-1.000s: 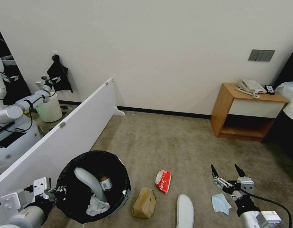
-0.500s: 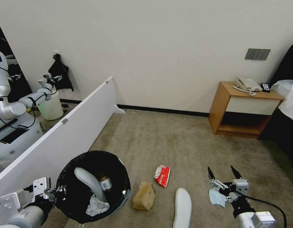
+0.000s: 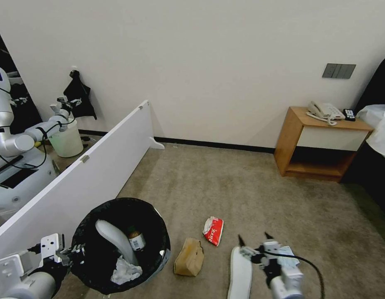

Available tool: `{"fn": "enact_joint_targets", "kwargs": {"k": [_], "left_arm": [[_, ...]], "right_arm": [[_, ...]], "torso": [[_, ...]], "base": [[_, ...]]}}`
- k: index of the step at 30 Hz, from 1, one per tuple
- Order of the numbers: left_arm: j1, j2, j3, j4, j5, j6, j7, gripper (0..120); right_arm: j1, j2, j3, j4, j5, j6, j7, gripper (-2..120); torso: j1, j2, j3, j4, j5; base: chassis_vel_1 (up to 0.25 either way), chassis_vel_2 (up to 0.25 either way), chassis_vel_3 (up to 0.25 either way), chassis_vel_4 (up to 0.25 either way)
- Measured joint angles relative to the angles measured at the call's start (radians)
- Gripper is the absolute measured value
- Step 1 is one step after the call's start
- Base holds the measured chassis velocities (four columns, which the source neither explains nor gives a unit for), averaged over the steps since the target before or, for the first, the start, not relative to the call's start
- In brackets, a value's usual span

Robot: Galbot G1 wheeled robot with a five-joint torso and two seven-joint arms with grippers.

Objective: Pick up the trash bin, then pick up the garbage from the floor and place it into the trash bin.

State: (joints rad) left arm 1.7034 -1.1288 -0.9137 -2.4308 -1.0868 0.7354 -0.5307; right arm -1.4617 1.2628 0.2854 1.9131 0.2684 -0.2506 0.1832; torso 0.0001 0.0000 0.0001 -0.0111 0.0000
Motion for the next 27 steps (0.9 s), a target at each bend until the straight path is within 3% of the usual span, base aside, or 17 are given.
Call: {"fn": "enact_joint_targets", "kwargs": {"k": [9, 16, 27], "left_arm": [[-0.002, -0.003, 0.0, -0.003, 0.008, 0.0, -0.003, 3], [0.005, -0.011, 0.0, -0.01, 0.019, 0.0, -0.004, 3], [0.016, -0.017, -0.005, -0.022, 0.025, 0.0, -0.006, 3]], "right_arm": [[0.075, 0.015, -0.141, -0.053, 0.071, -0.113, 0.118, 100], [0.116, 0.032, -0.219, -0.094, 0.127, -0.256, 0.291, 100], [0.139, 0.051, -0.224, -0.137, 0.169, -0.348, 0.366, 100]], "torso": [[0.0, 0.0, 0.0, -0.0002, -0.0001], [0.0, 0.0, 0.0, -0.0001, -0.0001], [0.0, 0.0, 0.0, -0.0002, 0.0]], "base": [[0.0, 0.0, 0.0, 0.0], [0.0, 0.0, 0.0, 0.0], [0.0, 0.0, 0.0, 0.0]]}}
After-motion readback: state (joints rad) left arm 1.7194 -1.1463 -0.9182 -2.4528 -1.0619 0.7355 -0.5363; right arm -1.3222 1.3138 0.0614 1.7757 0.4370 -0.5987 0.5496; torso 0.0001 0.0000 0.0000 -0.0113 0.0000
